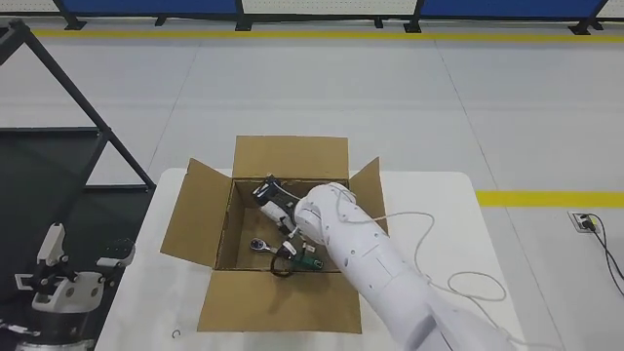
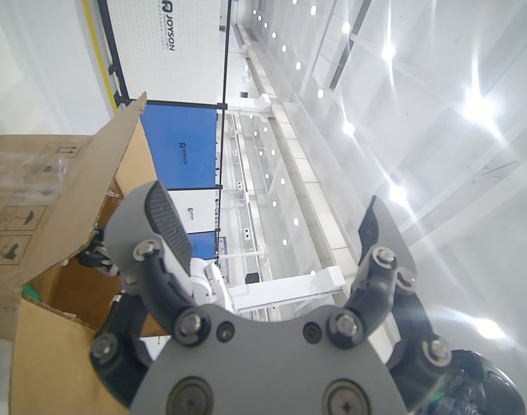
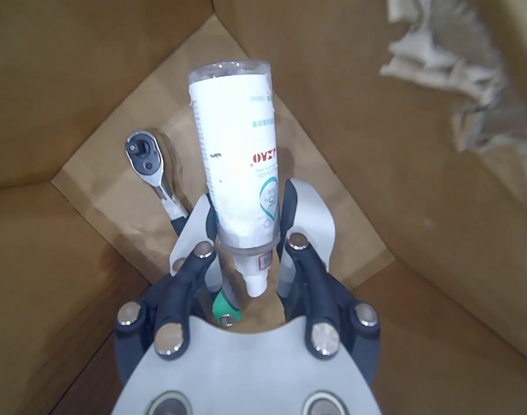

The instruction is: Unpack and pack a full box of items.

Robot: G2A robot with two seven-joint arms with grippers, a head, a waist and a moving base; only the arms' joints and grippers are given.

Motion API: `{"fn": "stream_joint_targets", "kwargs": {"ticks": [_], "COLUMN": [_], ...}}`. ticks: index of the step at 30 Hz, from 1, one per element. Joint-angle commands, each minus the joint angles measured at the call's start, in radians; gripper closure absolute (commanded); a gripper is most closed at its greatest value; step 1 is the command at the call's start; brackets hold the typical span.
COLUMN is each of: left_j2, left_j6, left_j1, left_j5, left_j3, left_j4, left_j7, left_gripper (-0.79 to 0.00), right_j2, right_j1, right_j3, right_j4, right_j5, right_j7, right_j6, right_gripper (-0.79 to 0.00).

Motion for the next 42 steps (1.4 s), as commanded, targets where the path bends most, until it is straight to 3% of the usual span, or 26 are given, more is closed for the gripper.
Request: {"fn": "stream_joint_targets", "kwargs": {"ticks": [1, 9, 13, 18, 23, 27, 42], "left_j2": [0.0, 0.002, 0.003, 0.004, 0.005, 0.005, 0.004], "left_j6": [0.005, 0.021, 0.028, 0.034, 0.038, 0.038, 0.016], "left_j1": [-0.006, -0.03, -0.039, -0.047, -0.051, -0.052, -0.023], "left_j5": [0.006, 0.028, 0.036, 0.041, 0.047, 0.05, 0.086], "left_j3": [0.006, 0.03, 0.038, 0.044, 0.049, 0.05, 0.068], "left_j4": [0.001, 0.005, 0.005, 0.004, 0.004, 0.003, 0.006], "left_j7": [0.0, 0.0, 0.002, -0.001, -0.001, 0.001, 0.01], "left_gripper": [-0.785, -0.785, -0.785, -0.785, -0.785, -0.785, -0.785], "right_j2": [0.011, 0.066, 0.106, 0.182, 0.266, 0.304, 0.308], "right_j1": [0.0, -0.027, -0.064, -0.162, -0.348, -0.485, -0.499], "right_j3": [0.009, 0.05, 0.081, 0.164, 0.299, 0.394, 0.405], "right_j4": [-0.013, -0.126, -0.25, -0.508, -0.866, -1.083, -1.106], "right_j5": [0.002, -0.011, -0.035, -0.08, -0.137, -0.133, -0.132], "right_j7": [-0.029, -0.095, -0.051, 0.049, 0.183, 0.264, 0.279], "right_j6": [-0.012, -0.015, 0.02, 0.045, 0.032, 0.04, 0.048], "right_gripper": [0.0, 0.0, 0.0, 0.0, 0.0, 0.0, 0.0]}}
